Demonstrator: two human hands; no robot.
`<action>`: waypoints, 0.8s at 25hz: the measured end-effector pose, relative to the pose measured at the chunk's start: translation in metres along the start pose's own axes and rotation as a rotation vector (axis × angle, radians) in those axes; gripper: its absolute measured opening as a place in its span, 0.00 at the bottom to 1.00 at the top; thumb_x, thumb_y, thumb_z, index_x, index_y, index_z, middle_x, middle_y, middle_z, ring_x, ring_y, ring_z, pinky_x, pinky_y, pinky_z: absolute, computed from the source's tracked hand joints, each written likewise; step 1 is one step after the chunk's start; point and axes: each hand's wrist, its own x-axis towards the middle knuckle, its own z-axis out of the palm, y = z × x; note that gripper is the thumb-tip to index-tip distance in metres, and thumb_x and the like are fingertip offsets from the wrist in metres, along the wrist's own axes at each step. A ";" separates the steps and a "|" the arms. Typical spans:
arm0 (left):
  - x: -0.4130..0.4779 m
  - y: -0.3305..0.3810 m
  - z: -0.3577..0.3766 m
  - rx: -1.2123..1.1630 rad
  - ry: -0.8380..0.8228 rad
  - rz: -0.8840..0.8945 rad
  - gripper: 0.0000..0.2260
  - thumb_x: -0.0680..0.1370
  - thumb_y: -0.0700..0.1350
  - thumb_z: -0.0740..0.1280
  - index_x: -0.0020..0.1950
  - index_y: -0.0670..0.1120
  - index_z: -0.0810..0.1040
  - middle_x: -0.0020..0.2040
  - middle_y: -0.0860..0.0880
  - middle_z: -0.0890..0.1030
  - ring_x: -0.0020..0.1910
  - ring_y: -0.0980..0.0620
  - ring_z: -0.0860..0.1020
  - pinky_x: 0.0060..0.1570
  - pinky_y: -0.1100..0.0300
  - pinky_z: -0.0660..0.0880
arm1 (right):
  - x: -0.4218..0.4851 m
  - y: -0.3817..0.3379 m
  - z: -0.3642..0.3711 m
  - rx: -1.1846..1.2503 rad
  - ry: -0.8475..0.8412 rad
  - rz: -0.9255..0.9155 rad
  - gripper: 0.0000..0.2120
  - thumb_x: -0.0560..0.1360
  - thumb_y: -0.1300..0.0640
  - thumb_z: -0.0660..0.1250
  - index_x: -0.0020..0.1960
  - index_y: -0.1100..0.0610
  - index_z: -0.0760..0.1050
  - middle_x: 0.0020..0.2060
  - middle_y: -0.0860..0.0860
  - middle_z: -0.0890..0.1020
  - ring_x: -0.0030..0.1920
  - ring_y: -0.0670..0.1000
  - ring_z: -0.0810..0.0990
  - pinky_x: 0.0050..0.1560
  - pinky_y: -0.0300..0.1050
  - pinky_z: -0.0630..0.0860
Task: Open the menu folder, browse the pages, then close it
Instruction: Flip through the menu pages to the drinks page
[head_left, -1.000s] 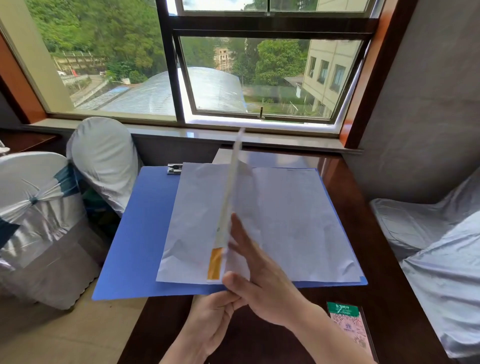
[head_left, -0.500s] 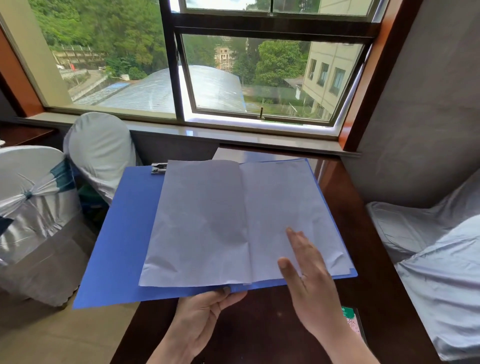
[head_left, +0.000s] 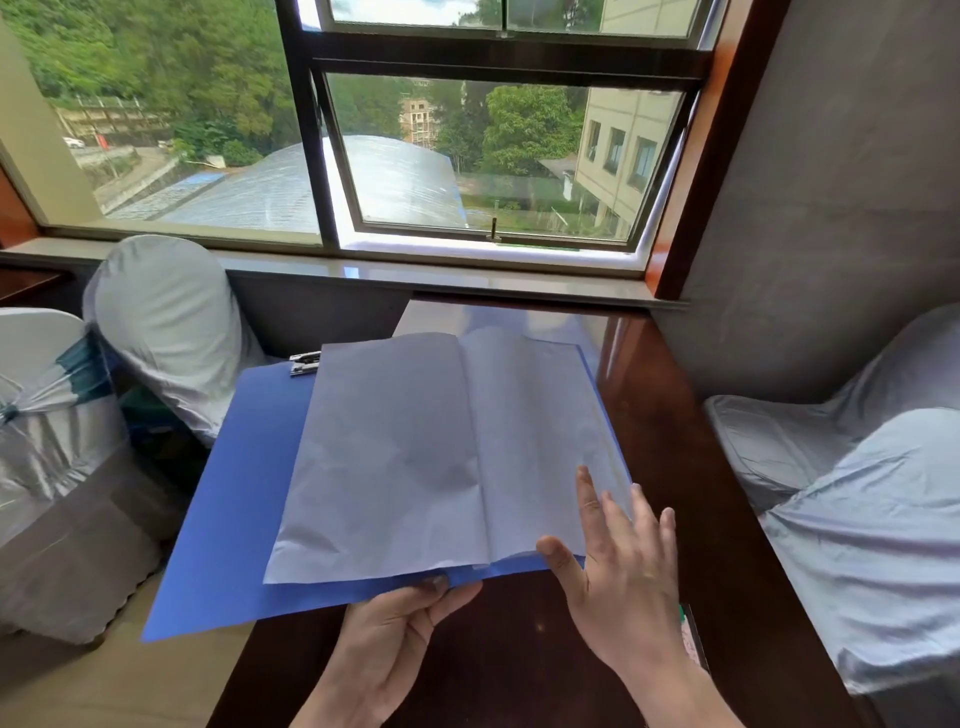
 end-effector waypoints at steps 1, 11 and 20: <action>-0.001 0.000 0.000 -0.002 0.006 -0.004 0.30 0.66 0.23 0.65 0.66 0.38 0.74 0.53 0.37 0.85 0.51 0.36 0.84 0.41 0.45 0.83 | 0.001 -0.003 0.002 0.044 0.000 -0.002 0.47 0.65 0.22 0.24 0.79 0.43 0.34 0.76 0.53 0.70 0.81 0.59 0.52 0.79 0.64 0.43; -0.003 0.002 -0.004 0.054 -0.021 0.011 0.31 0.68 0.23 0.66 0.68 0.44 0.73 0.62 0.35 0.80 0.57 0.32 0.81 0.43 0.44 0.83 | 0.014 -0.027 0.004 0.458 0.068 0.100 0.55 0.61 0.18 0.58 0.79 0.47 0.53 0.75 0.52 0.60 0.75 0.58 0.62 0.65 0.61 0.74; 0.003 0.000 -0.012 0.085 -0.008 0.021 0.31 0.66 0.24 0.67 0.68 0.43 0.73 0.62 0.34 0.80 0.56 0.30 0.81 0.42 0.44 0.83 | 0.034 0.001 -0.006 1.172 0.276 0.377 0.38 0.70 0.56 0.79 0.75 0.50 0.65 0.71 0.53 0.71 0.59 0.47 0.78 0.54 0.42 0.75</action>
